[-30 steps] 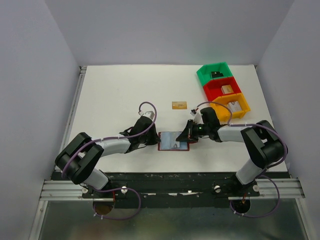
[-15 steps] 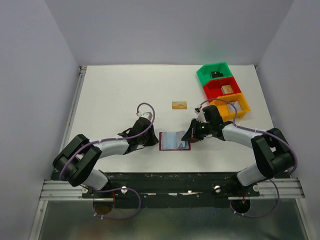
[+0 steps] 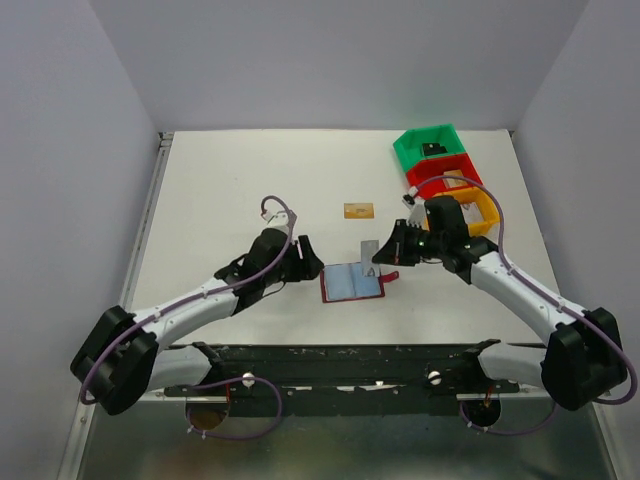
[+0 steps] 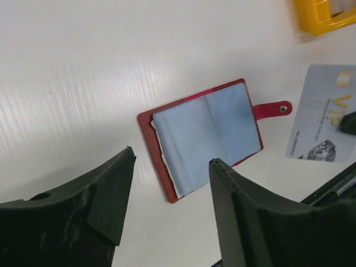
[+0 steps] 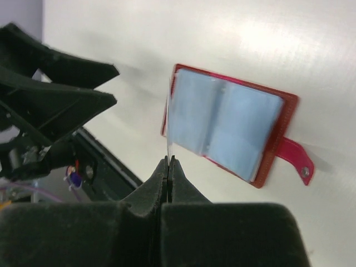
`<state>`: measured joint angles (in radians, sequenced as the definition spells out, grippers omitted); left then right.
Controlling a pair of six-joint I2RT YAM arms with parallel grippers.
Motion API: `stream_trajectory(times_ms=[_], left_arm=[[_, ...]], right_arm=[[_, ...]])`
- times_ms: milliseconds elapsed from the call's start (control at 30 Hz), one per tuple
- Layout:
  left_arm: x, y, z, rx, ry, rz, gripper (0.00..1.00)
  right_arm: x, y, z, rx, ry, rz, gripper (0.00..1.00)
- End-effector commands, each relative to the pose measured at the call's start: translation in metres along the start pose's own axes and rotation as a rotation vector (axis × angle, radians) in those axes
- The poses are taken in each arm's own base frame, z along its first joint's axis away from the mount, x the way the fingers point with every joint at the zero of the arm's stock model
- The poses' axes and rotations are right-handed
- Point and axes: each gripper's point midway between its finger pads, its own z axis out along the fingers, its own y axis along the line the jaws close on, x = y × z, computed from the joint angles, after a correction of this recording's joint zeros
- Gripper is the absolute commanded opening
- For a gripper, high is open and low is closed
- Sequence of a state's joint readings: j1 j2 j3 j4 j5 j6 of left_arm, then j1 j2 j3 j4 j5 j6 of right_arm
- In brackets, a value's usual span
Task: Take the credit cards out of the card holder
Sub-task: Remove the credit card from the card holder, then place the credit card at the center of the board.
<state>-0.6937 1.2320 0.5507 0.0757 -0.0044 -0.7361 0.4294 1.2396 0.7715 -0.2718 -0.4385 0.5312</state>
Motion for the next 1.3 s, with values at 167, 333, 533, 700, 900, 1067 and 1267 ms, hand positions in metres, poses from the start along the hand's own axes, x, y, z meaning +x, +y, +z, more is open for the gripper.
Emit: stream_trajectory(times_ms=[167,333,533,700,900,1067,1267], left_arm=[[-0.078,-0.098,-0.101,0.482,-0.230,0.214,0.82],[-0.063,-0.135,-0.166,0.825,-0.167,0.400,0.81],[-0.049,-0.139,-0.182,0.892,-0.030,0.503,0.74],[-0.042,-0.137,-0.170,0.900,0.054,0.476,0.63],[-0.038,-0.135,-0.159,0.908,0.080,0.444,0.56],[-0.034,-0.136,-0.162,0.938,0.097,0.454,0.48],[-0.029,-0.134,-0.161,0.955,0.122,0.453,0.47]], right_arm=[[0.018,0.117,-0.049,-0.618,0.138,-0.309,0.00],[0.052,0.140,-0.052,-0.662,0.311,-0.416,0.00],[0.055,0.151,-0.056,-0.621,0.377,-0.473,0.01],[0.061,0.156,-0.059,-0.568,0.418,-0.537,0.00],[0.063,0.160,-0.061,-0.558,0.434,-0.573,0.00],[0.064,0.162,-0.064,-0.555,0.444,-0.590,0.00],[0.064,0.161,-0.064,-0.539,0.451,-0.590,0.00]])
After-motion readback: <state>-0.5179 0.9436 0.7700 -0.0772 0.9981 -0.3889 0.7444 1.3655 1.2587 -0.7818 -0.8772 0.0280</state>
